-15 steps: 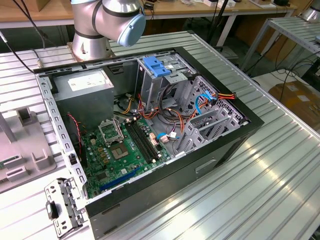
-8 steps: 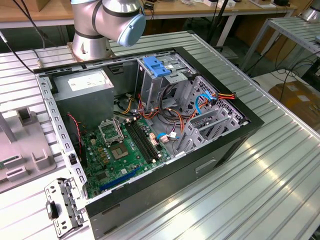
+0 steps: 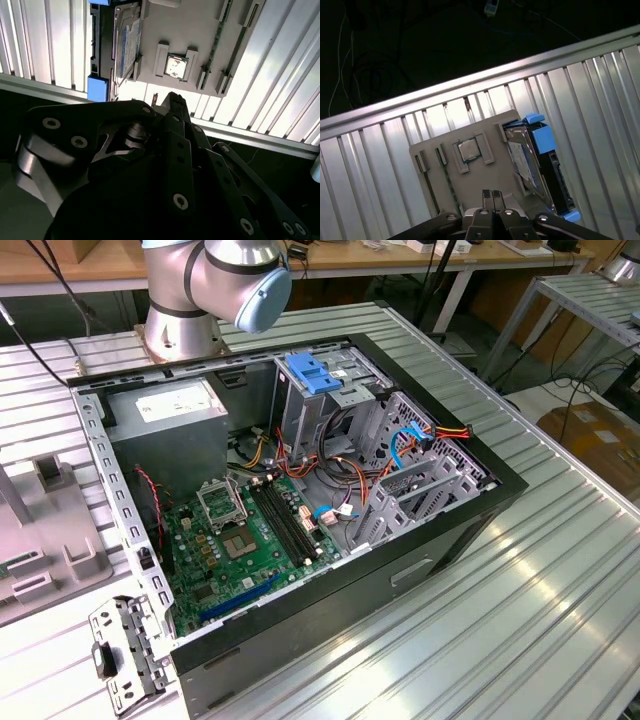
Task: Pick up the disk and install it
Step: 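Pick up the disk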
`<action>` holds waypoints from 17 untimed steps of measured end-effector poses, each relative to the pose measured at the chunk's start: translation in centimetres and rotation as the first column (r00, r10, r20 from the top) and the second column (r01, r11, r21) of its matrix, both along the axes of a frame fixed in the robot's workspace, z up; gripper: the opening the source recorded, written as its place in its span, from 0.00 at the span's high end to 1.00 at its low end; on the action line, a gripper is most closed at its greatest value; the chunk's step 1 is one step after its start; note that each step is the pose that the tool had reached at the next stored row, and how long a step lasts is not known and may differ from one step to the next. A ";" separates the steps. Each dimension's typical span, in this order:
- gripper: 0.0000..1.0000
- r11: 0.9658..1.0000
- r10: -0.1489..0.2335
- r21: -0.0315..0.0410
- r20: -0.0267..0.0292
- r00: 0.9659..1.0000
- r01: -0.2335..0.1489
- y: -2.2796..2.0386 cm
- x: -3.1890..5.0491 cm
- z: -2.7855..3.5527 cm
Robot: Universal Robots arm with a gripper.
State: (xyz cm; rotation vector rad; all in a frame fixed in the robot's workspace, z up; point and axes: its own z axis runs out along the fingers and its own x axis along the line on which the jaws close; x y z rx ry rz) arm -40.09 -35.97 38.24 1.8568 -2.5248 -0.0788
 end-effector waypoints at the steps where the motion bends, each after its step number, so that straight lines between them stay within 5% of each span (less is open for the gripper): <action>1: 0.89 1.000 0.017 0.000 0.000 1.000 -0.017 0.00 0.00 0.00; 17: 0.89 0.995 0.101 0.000 0.000 0.995 -0.101 0.00 0.00 0.00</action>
